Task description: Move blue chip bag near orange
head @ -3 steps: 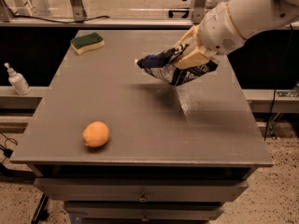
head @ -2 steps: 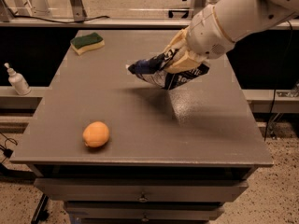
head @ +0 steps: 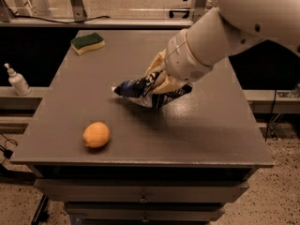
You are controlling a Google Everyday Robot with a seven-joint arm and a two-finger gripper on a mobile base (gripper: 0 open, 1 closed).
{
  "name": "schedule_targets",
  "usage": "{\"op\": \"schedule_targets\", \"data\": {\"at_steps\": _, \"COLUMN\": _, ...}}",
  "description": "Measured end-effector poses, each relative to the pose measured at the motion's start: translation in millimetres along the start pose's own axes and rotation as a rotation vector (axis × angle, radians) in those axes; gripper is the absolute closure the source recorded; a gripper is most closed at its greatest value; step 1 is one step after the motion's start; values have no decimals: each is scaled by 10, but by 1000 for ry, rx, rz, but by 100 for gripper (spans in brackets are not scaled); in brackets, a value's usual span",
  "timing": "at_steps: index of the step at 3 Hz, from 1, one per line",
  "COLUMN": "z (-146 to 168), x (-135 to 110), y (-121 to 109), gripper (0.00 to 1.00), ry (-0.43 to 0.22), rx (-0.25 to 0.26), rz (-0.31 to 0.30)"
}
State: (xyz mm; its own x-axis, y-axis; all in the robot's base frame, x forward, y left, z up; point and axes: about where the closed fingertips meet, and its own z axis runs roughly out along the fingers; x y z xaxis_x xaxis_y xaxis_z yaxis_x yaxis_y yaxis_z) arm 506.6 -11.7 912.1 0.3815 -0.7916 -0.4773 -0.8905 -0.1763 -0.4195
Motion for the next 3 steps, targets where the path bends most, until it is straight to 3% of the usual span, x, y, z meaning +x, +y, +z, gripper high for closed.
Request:
{"op": "schedule_targets", "data": {"at_steps": 2, "z": 203, "x": -143, "y": 388, "gripper": 100, "ry": -7, "rx": -21, "rz": -42}}
{"op": "schedule_targets", "data": {"at_steps": 3, "z": 257, "x": -189, "y": 569, "gripper": 100, "ry": -28, "rx": -31, "rz": -32}}
